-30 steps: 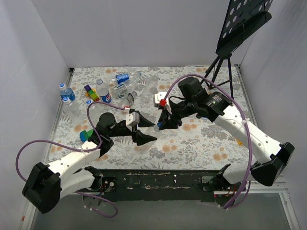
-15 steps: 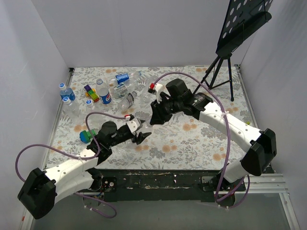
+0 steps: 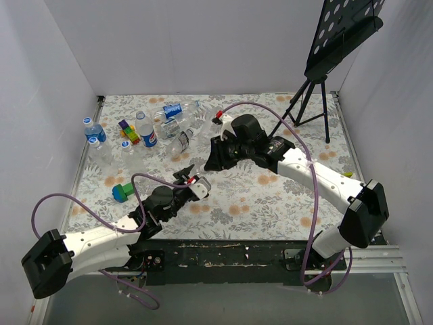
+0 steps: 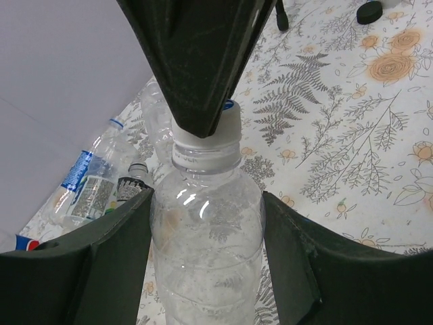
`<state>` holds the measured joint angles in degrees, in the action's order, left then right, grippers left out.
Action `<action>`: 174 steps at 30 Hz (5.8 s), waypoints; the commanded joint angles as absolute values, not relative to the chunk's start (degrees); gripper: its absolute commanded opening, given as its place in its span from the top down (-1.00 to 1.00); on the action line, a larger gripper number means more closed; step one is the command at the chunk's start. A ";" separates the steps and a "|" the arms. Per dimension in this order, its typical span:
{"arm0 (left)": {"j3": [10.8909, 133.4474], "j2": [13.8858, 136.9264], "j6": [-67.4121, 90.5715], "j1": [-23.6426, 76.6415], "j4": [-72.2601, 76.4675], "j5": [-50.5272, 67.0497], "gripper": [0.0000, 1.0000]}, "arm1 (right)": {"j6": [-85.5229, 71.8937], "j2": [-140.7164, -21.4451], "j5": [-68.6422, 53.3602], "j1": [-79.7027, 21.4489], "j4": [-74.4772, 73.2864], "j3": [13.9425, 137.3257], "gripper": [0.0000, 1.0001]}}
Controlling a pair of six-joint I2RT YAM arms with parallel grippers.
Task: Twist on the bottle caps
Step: Screw the bottle cap onto the plastic bottle.
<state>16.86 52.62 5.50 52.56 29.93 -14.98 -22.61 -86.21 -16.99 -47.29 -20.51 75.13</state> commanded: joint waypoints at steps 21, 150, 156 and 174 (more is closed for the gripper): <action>31.64 57.74 36.28 31.56 25.21 50.96 1.00 | 23.98 -71.46 -33.92 -43.50 -34.19 81.13 -0.33; 30.14 67.68 7.46 45.80 37.74 2.16 1.00 | -15.30 -81.31 -20.38 -40.26 -18.81 78.13 0.17; 33.57 68.90 15.37 40.70 27.71 16.15 1.00 | -3.81 -74.28 -26.96 -33.93 -19.77 77.08 -0.49; 43.77 75.94 23.47 34.45 13.97 47.81 1.00 | 48.25 -71.36 -51.68 -31.38 -35.59 71.81 -0.31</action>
